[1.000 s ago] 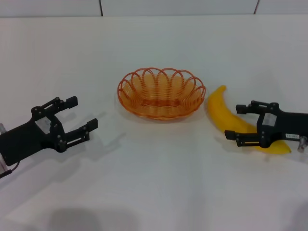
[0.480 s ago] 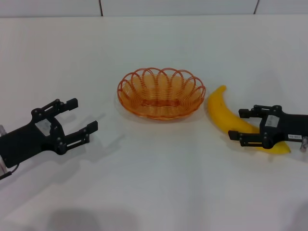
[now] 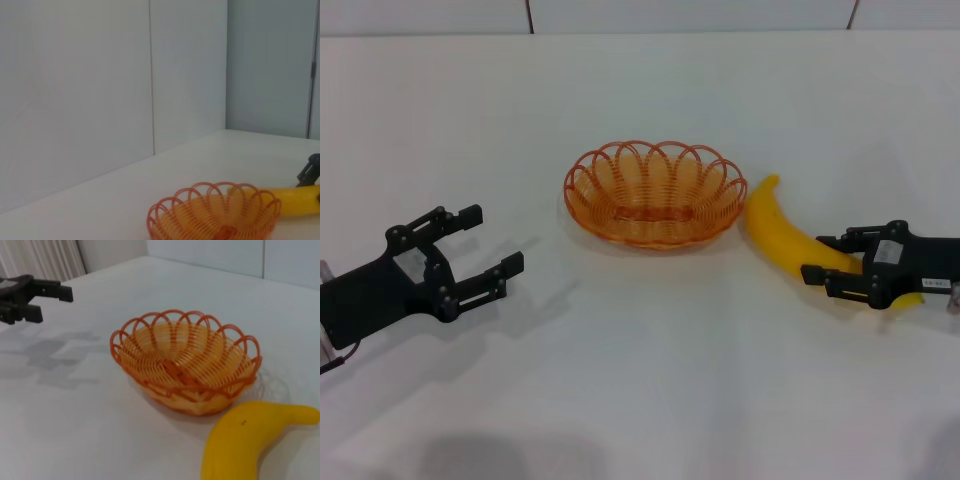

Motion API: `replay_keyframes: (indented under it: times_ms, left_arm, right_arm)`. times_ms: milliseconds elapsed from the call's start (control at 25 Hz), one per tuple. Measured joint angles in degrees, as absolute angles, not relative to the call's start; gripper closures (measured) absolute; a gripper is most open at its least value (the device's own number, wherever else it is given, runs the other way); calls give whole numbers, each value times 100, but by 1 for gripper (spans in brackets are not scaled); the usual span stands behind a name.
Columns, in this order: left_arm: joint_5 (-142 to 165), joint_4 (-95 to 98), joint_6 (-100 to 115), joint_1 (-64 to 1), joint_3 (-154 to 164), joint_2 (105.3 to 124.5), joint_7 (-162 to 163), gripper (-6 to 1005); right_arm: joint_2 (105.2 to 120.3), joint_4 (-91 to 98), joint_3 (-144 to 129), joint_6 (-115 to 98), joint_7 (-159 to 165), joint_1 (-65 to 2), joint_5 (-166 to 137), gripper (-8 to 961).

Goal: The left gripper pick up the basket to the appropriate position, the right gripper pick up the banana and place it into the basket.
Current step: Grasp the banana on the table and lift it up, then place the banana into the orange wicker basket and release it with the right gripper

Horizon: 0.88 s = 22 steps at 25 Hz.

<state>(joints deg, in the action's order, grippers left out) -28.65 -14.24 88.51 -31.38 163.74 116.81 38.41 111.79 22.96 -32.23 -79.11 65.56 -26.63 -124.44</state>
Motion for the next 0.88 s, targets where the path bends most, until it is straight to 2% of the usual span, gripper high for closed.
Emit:
replay_keyframes:
  times_ms: [280, 600, 800, 880]
  left_arm:
    - [-2865, -1424, 8850, -3137, 16374, 11681, 3841, 183]
    - [-2865, -1424, 8850, -3141, 16381, 11681, 3836, 183]
    - [-2819, -1423, 8850, -3173, 16383, 11681, 3833, 183]
    - [-2764, -1419, 8849, -3207, 16383, 11682, 3839, 183]
  right_arm:
    - [11173, 2371, -2928, -7996, 6562, -2663, -12405, 481]
    - [11300, 2710, -1669, -8437, 6295, -2758, -12063, 470]
    - [11576, 2625, -1839, -9026, 5776, -3206, -11621, 464]
    - [11641, 2484, -2110, -9041, 5651, -3466, -11616, 461]
